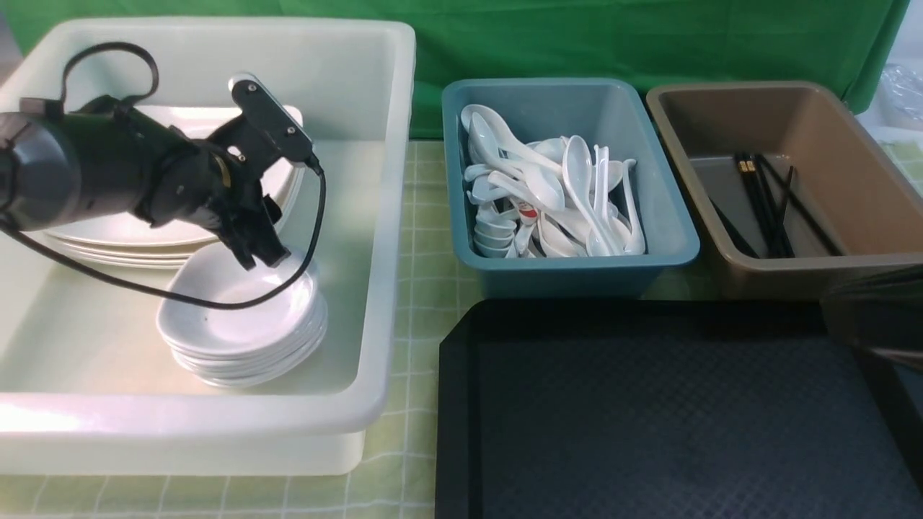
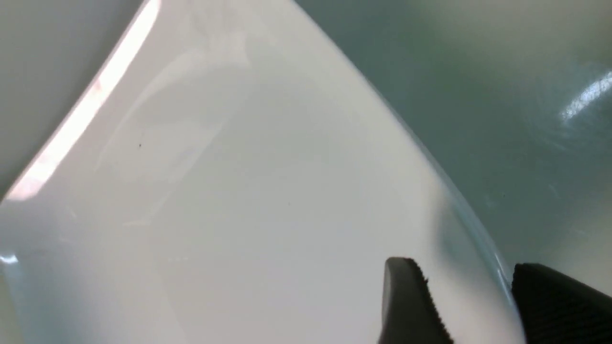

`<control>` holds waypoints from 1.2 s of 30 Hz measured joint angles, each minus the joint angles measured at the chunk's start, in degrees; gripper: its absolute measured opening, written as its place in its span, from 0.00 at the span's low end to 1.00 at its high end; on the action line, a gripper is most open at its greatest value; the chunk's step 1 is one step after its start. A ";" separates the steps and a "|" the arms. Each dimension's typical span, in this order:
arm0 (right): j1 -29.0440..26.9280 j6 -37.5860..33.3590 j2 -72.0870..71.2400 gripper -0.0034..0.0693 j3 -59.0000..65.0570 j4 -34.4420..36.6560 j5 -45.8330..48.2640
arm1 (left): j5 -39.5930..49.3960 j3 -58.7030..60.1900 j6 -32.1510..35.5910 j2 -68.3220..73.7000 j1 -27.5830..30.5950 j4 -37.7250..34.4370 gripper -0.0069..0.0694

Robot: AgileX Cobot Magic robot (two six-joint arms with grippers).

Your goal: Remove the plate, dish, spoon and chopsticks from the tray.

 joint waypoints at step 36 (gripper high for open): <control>0.00 -2.19 0.00 0.13 0.00 -2.08 -0.70 | -7.71 25.51 -1.75 -62.52 -24.22 -34.20 0.10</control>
